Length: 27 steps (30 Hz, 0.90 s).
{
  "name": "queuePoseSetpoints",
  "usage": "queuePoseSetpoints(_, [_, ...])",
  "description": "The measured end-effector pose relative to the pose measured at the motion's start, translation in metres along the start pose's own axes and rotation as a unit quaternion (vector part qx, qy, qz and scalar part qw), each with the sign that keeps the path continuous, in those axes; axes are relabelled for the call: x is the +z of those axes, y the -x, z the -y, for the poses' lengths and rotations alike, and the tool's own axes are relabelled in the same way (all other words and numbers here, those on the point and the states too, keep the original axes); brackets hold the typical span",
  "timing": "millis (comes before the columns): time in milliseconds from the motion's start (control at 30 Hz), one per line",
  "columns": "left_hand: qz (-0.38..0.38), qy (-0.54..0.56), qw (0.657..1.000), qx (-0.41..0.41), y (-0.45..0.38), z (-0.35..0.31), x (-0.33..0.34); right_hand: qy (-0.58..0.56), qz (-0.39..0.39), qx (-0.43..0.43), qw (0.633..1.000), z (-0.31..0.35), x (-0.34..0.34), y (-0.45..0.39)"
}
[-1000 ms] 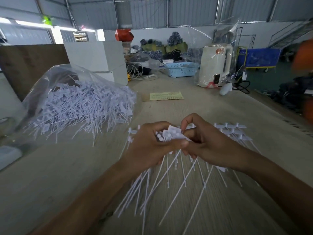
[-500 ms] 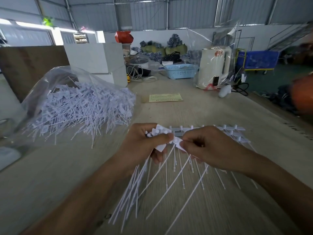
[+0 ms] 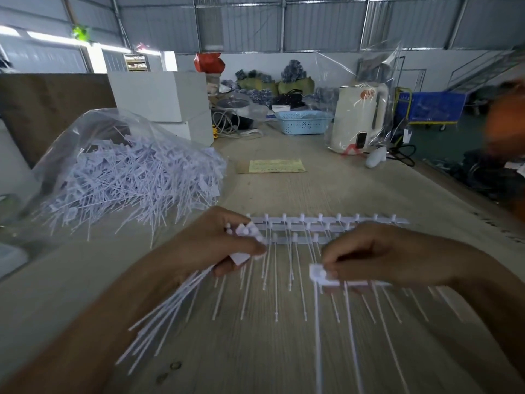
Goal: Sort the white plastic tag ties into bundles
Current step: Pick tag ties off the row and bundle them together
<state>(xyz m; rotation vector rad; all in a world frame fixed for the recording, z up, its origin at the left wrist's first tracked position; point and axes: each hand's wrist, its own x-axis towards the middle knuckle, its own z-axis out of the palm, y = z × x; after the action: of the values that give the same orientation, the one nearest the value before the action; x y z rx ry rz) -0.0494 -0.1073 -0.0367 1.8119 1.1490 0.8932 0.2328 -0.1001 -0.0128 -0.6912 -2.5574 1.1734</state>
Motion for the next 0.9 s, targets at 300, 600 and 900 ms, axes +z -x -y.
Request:
queuePoseSetpoints(300, [-0.021,0.138,0.99,0.031,-0.004,0.0,0.028,-0.074,-0.266,-0.052,0.96,-0.011,0.022,-0.027])
queuePoseSetpoints(600, [-0.015,0.125,0.991,0.048,-0.003,-0.006,0.044,-0.003,-0.315,-0.036,0.948,-0.017,0.04,-0.036])
queuePoseSetpoints(900, [-0.107,0.16,0.981,0.022,-0.004,-0.004,0.042,-0.047,-0.231,0.035,0.971,-0.007,0.023,-0.023])
